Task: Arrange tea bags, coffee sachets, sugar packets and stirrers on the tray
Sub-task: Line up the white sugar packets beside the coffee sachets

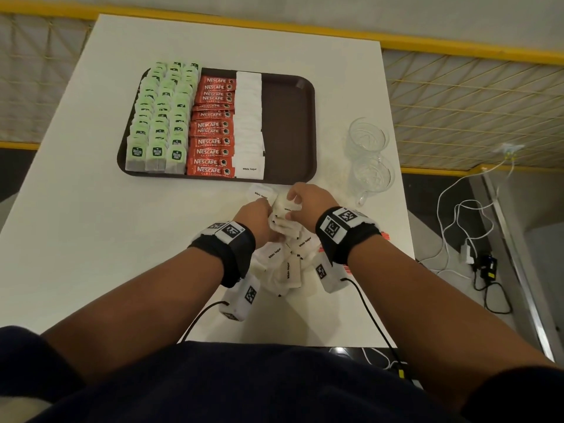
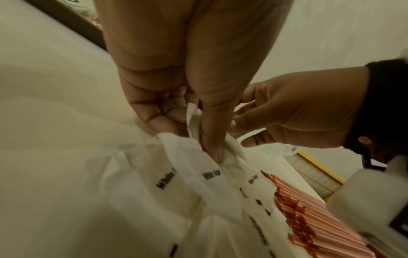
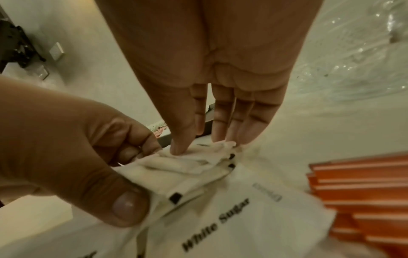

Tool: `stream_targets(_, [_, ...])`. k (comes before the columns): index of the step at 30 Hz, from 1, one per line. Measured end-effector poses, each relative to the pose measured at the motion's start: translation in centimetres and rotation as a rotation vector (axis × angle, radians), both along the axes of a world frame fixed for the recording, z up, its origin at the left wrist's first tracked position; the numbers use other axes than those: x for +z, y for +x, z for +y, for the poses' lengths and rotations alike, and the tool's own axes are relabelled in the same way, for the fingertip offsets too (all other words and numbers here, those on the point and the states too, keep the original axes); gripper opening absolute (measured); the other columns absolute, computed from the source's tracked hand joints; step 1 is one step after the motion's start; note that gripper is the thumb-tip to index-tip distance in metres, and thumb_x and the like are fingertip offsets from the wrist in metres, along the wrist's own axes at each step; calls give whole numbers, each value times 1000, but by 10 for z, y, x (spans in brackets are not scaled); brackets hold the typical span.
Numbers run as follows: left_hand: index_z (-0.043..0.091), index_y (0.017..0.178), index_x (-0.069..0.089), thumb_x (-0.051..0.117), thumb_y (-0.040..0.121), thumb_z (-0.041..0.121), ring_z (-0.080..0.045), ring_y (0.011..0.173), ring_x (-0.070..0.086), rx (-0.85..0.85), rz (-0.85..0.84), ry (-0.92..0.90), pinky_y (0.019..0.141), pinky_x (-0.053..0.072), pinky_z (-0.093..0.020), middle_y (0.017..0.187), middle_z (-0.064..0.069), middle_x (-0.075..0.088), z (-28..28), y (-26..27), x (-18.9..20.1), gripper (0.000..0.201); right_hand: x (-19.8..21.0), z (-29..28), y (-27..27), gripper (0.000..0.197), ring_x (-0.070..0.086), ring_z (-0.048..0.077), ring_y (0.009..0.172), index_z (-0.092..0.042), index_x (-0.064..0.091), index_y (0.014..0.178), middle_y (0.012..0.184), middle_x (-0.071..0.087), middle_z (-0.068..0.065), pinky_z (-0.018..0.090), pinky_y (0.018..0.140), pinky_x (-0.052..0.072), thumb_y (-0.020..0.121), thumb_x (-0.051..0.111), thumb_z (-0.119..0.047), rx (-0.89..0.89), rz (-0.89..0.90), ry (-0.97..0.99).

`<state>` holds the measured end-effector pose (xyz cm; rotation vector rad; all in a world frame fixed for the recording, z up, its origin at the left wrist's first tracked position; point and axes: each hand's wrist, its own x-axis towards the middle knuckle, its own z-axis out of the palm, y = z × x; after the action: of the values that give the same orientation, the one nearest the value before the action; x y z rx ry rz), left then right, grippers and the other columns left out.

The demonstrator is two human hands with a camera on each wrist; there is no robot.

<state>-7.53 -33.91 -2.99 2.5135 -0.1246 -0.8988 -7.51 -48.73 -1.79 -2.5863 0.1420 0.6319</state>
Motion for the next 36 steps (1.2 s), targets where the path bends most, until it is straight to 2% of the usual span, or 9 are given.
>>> stream_targets(5, [14,112,56,86,69,34,-18,89,57,-19,-31,-146,76,42,-27,105,-3,64,9,0,-2,56,-7,-5,1,63,57,21,110,-16,50,133,123,57,6,28,89,43,79,78,-33,-27,79,40])
stream_targets(10, [16,111,61,88,65,43,-15,88,59,0,13,-230,74,44,-26,101,2,64,17,4,-1,59,-10,-4,-1,43,60,20,106,-17,64,113,116,61,5,33,92,48,76,81,-32,-33,72,84])
stream_targets(13, [17,106,61,86,72,33,-6,76,56,17,22,-291,65,43,-20,88,7,63,20,7,3,45,-12,-4,-1,40,60,18,98,-17,66,106,109,61,3,31,84,47,73,83,-30,-54,45,115])
stream_targets(15, [16,106,63,83,75,23,-10,74,58,23,4,-317,66,46,-21,92,0,68,22,9,1,38,-13,-3,0,36,57,15,93,-18,65,104,103,59,0,27,77,43,73,83,-28,-72,42,152])
stream_targets(20, [11,111,64,78,79,5,-17,87,71,104,83,-483,84,58,-35,100,-4,74,30,16,2,35,-9,-6,2,42,59,14,80,-20,59,114,94,58,-1,20,61,44,78,80,-22,-217,50,367])
stream_targets(26, [11,111,66,71,84,-1,-17,96,71,159,195,-659,87,57,-32,104,-3,75,46,34,9,31,-5,-8,13,43,62,11,85,-14,69,109,97,68,-2,24,74,47,76,80,-39,-210,55,399])
stream_targets(29, [11,117,65,67,88,1,-21,101,70,230,249,-740,88,57,-34,108,-7,74,51,44,13,30,0,-4,19,30,65,15,87,-19,64,98,96,69,0,31,80,53,79,78,-37,-222,54,491])
stream_targets(33, [11,126,61,58,96,3,-27,105,69,354,363,-848,87,58,-43,116,-11,70,58,56,18,31,6,9,27,26,68,25,99,-16,56,101,111,68,11,48,83,58,85,75,-22,-394,206,828])
stream_targets(36, [9,132,57,55,98,6,-28,113,65,417,399,-937,88,57,-44,124,-11,67,64,65,14,35,8,22,35,32,69,28,96,-9,55,110,112,68,15,41,74,59,86,73,-19,-492,204,904])
